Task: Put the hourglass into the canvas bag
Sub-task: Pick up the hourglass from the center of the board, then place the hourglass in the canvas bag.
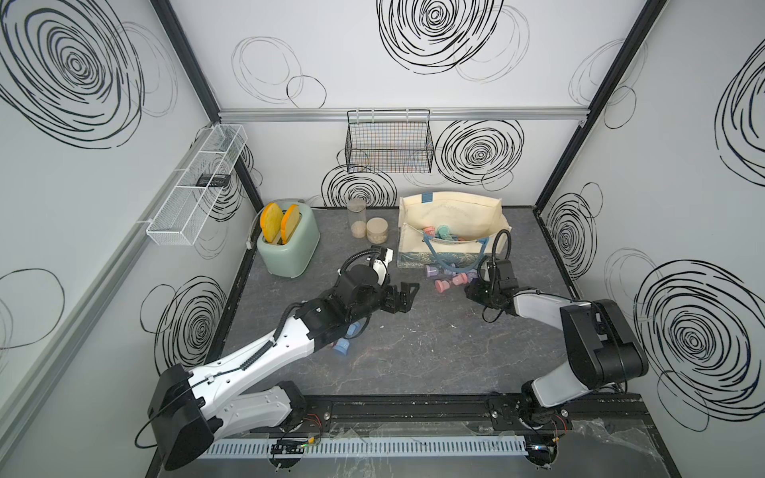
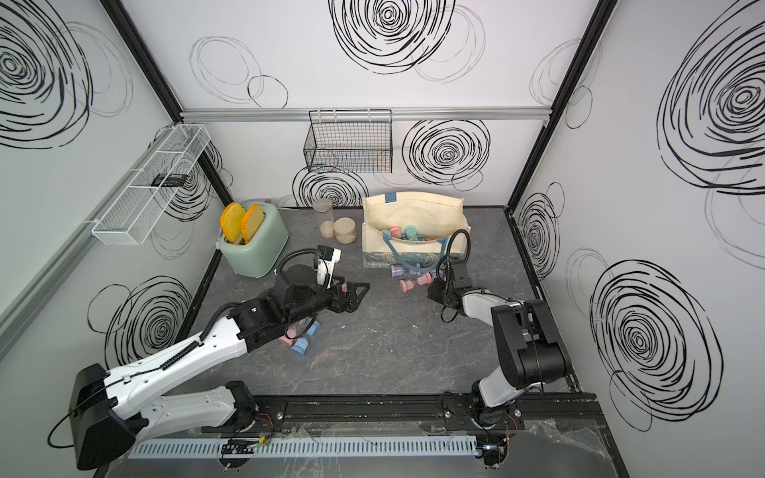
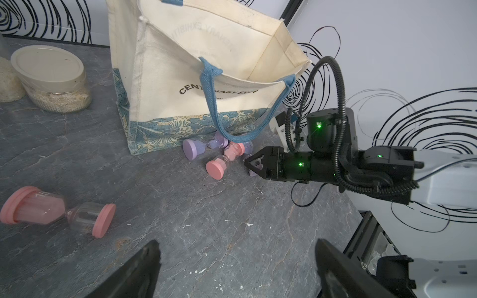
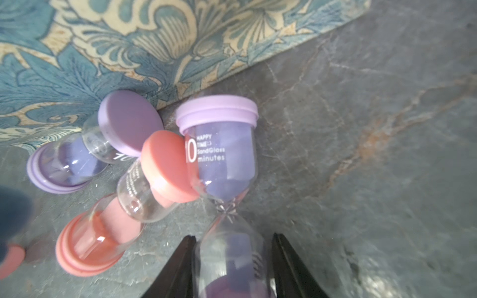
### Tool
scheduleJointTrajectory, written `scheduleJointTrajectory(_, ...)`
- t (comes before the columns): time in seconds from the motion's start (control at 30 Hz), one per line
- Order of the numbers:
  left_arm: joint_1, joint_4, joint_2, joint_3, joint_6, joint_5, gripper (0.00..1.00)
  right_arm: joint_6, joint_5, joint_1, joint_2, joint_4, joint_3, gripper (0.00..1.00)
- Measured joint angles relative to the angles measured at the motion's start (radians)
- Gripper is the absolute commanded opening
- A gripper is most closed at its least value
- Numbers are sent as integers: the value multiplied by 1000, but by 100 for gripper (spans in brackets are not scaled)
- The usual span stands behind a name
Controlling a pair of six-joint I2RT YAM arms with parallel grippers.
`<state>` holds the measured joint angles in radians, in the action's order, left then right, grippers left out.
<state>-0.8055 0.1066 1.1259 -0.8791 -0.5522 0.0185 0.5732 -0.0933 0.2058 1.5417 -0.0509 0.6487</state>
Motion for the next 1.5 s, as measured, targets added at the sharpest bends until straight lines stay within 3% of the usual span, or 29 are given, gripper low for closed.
scheduleJointTrajectory(0.57, 23, 9, 0, -46, 14, -3, 96, 10, -95, -190, -314, 129, -53, 33)
scheduleJointTrajectory(0.9, 56, 12, 0, -91, 29, -6, 96, -14, -73, -195, -478, 225, 114, 33)
scheduleJointTrajectory(1.13, 91, 19, -2, -98, 40, -18, 96, -59, -35, -89, -379, 253, 362, 32)
scheduleJointTrajectory(1.5, 163, 33, -72, -82, 48, -26, 96, -162, -13, 79, 9, 283, 677, 32)
